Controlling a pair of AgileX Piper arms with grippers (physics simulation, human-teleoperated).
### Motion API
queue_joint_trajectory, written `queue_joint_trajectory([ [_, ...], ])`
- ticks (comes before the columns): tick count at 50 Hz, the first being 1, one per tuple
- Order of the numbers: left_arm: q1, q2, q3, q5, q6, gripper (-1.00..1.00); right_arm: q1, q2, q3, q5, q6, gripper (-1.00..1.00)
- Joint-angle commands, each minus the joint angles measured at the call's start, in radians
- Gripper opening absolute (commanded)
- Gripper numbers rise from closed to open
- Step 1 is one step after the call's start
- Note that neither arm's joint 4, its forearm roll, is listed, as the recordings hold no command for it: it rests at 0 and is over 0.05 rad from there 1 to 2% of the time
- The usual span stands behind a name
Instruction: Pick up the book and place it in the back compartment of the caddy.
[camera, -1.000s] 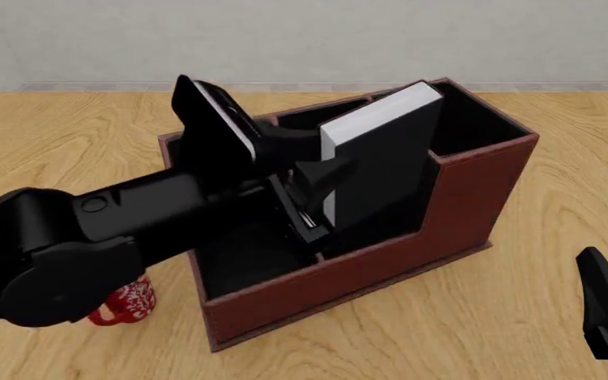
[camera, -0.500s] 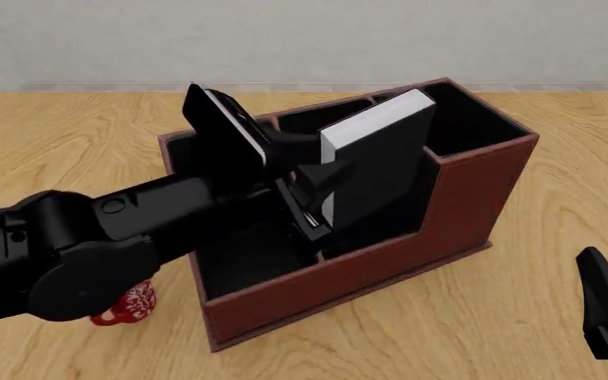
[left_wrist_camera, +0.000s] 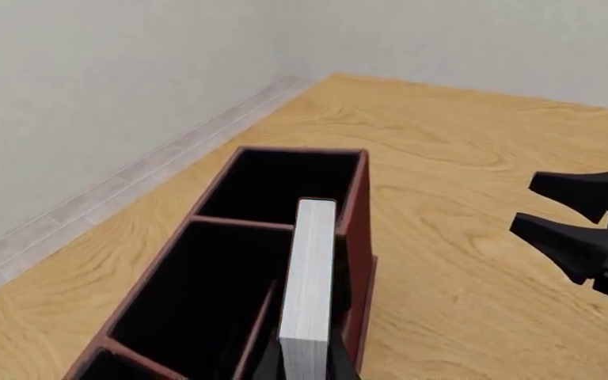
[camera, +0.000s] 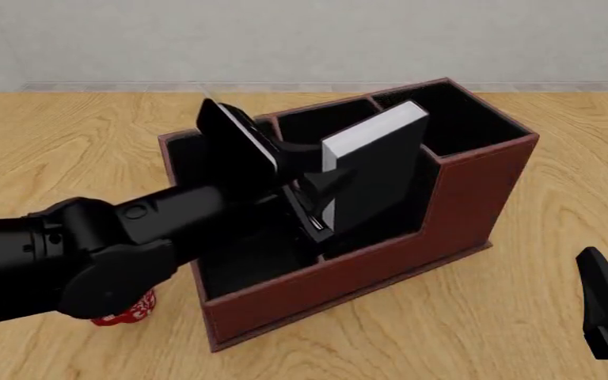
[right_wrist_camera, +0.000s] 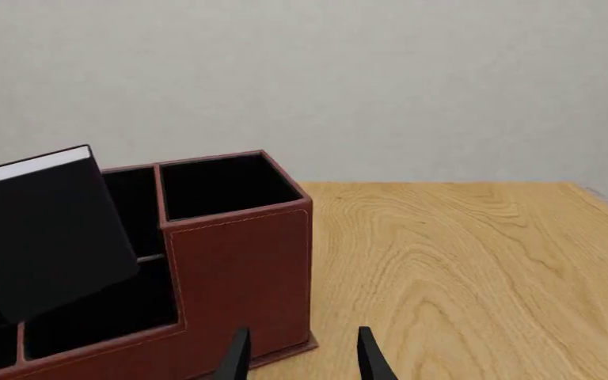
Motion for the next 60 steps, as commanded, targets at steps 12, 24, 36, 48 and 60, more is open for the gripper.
queue_joint_trajectory([
  [12, 0.024, 0.062, -0.018, -0.045, 0.024, -1.00, 0.000, 0.000, 0.000, 0.000, 0.000, 1.00],
  [24, 0.031, 0.096, -0.035, -0.055, 0.033, -1.00, 0.000, 0.000, 0.000, 0.000, 0.000, 1.00],
  [36, 0.042, 0.134, -0.033, -0.082, 0.028, -1.00, 0.000, 0.000, 0.000, 0.000, 0.000, 1.00],
  [48, 0.040, 0.165, -0.040, -0.096, 0.017, -1.00, 0.000, 0.000, 0.000, 0.000, 0.000, 1.00],
  [60, 0.034, 0.193, -0.035, -0.111, 0.008, -1.00, 0.000, 0.000, 0.000, 0.000, 0.000, 1.00],
])
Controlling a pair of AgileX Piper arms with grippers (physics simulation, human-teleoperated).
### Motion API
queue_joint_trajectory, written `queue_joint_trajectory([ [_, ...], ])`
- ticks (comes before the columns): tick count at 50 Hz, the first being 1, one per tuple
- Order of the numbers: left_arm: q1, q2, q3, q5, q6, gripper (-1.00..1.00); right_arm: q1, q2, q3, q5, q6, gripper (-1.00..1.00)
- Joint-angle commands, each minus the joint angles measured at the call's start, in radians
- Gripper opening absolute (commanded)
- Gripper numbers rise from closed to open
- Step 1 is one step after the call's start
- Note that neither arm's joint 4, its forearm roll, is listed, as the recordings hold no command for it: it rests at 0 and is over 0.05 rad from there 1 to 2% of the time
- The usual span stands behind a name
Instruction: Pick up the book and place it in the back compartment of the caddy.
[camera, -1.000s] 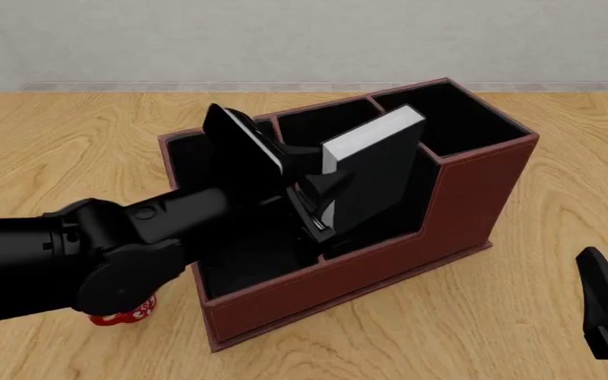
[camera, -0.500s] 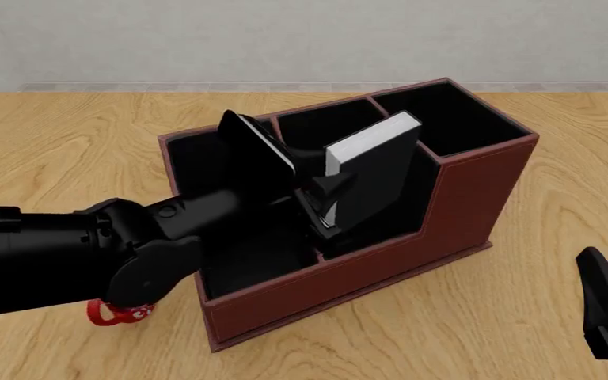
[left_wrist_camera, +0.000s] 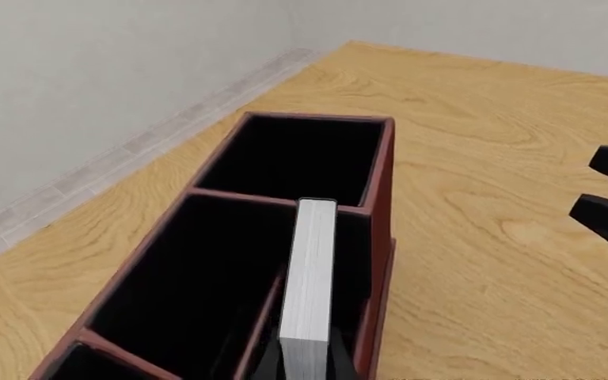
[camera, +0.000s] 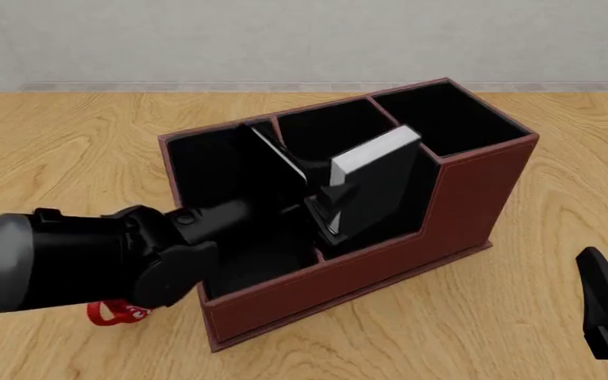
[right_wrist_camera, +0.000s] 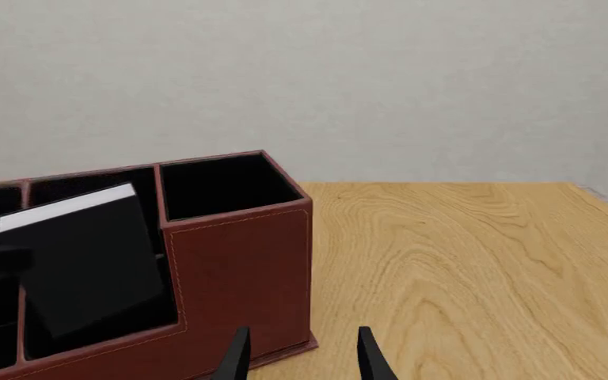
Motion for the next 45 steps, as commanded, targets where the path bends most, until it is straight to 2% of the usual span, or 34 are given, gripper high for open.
queue_joint_trajectory([
  [1, -0.001, 0.018, -0.014, -0.011, 0.016, -1.00, 0.000, 0.000, 0.000, 0.000, 0.000, 1.00],
  [24, 0.014, 0.031, -0.005, -0.023, 0.010, -1.00, 0.000, 0.000, 0.000, 0.000, 0.000, 1.00],
  [25, 0.016, 0.030, -0.004, -0.023, 0.009, 1.00, 0.000, 0.000, 0.000, 0.000, 0.000, 1.00],
  [45, 0.013, 0.038, 0.015, -0.048, 0.002, 1.00, 0.000, 0.000, 0.000, 0.000, 0.000, 1.00],
])
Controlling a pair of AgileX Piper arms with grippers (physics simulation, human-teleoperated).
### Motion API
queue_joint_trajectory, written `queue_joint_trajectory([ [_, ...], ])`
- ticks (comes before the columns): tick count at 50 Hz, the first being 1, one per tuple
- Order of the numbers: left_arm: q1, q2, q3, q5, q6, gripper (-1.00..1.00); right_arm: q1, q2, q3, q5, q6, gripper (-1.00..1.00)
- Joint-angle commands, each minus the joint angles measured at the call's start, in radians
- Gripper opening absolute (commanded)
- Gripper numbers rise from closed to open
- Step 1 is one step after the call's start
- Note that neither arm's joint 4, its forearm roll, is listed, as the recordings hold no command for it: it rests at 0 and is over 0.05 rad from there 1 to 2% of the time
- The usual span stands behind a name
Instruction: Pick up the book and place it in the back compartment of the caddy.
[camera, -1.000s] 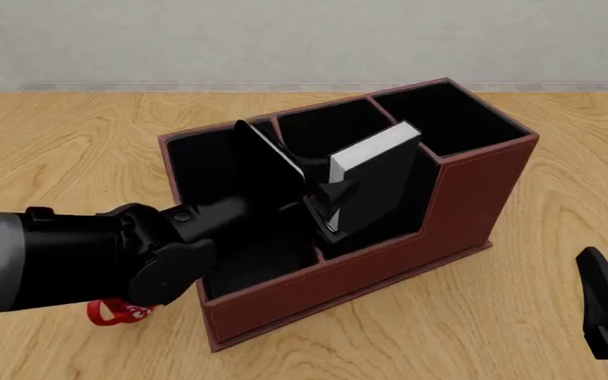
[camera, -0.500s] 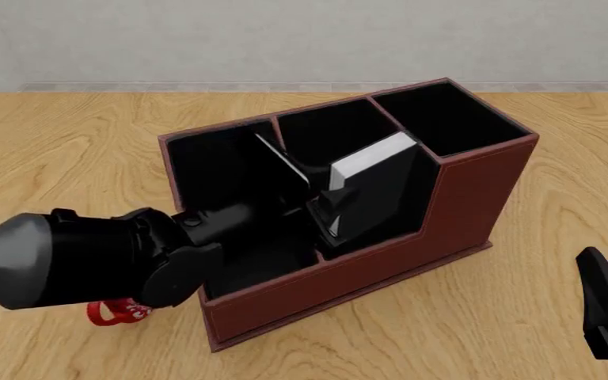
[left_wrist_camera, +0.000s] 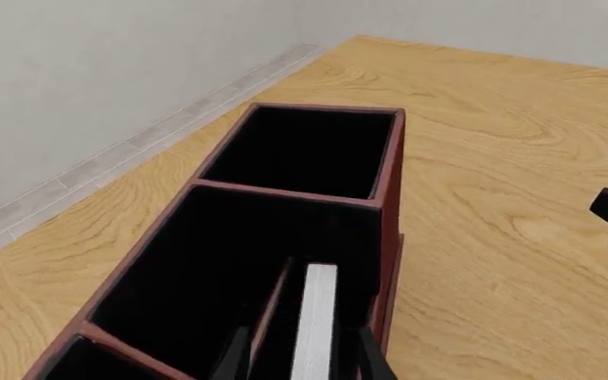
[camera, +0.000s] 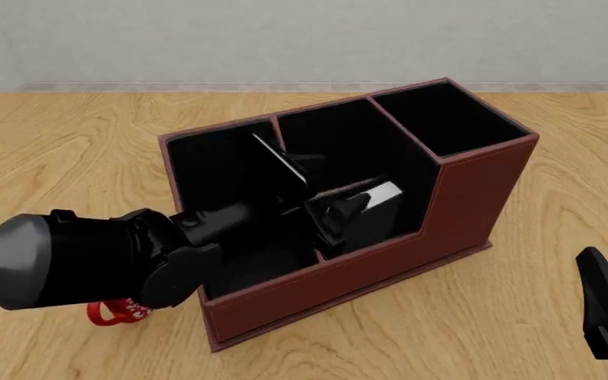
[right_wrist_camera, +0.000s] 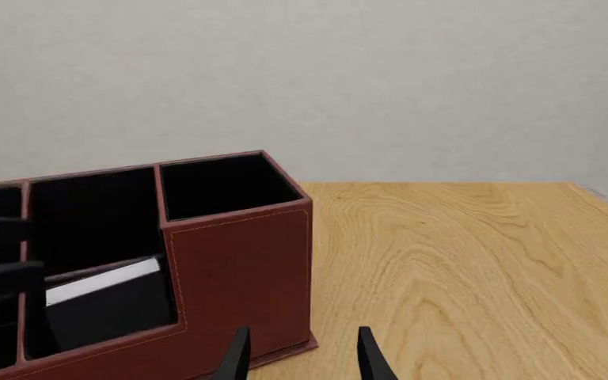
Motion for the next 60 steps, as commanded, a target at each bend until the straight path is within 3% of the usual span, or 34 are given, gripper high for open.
queue_joint_trajectory([
  [1, -0.001, 0.007, 0.012, -0.021, -0.002, 1.00, 0.000, 0.000, 0.000, 0.000, 0.000, 1.00],
  [39, 0.013, -0.052, 0.120, -0.072, -0.027, 1.00, 0.000, 0.000, 0.000, 0.000, 0.000, 1.00],
  [60, 0.039, -0.119, 0.242, -0.160, -0.029, 1.00, 0.000, 0.000, 0.000, 0.000, 0.000, 1.00],
])
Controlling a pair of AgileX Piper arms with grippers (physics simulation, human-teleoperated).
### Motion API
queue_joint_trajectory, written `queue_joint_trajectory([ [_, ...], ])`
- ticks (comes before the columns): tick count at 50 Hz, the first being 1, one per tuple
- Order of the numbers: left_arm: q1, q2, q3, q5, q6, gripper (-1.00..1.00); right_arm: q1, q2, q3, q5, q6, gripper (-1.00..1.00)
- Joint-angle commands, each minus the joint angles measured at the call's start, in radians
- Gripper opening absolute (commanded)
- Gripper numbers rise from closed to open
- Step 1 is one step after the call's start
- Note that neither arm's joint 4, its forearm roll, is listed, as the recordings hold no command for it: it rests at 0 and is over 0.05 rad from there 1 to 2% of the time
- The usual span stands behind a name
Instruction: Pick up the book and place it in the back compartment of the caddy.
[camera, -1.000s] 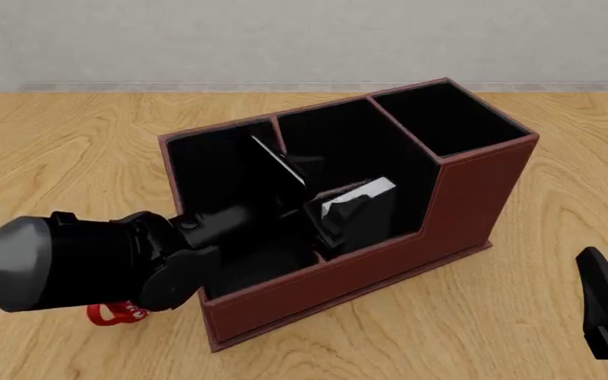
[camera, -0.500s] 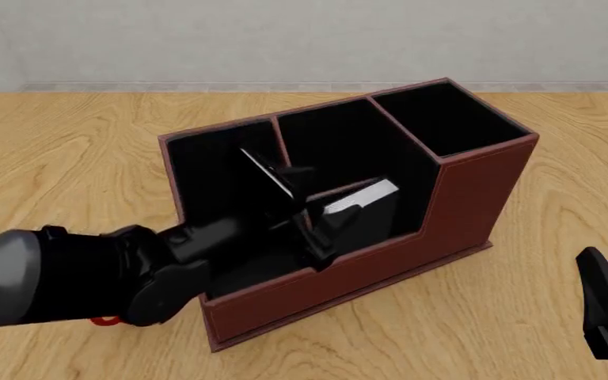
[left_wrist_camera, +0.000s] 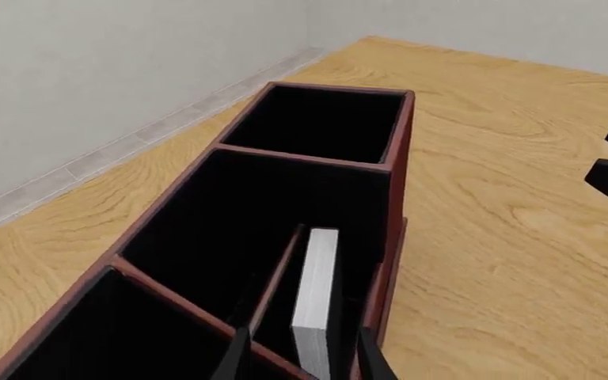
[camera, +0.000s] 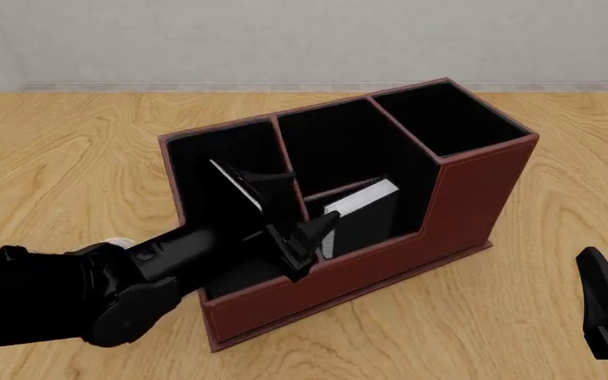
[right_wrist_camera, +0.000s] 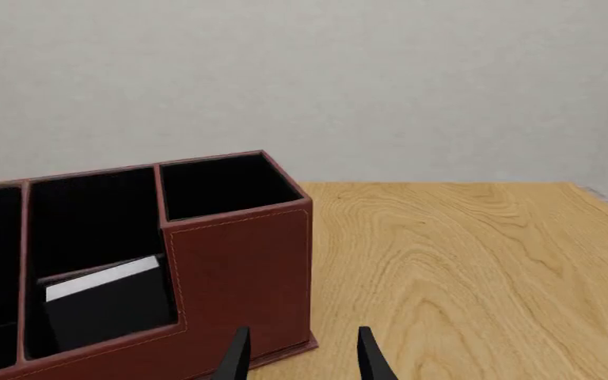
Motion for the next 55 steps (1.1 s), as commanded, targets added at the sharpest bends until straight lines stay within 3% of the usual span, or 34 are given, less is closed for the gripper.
queue_joint_trajectory([
  [1, 0.015, -0.030, 0.063, -0.051, 0.003, 1.00, 0.000, 0.000, 0.000, 0.000, 0.000, 1.00],
  [55, 0.033, -0.285, 0.188, 0.049, 0.058, 1.00, 0.000, 0.000, 0.000, 0.000, 0.000, 1.00],
])
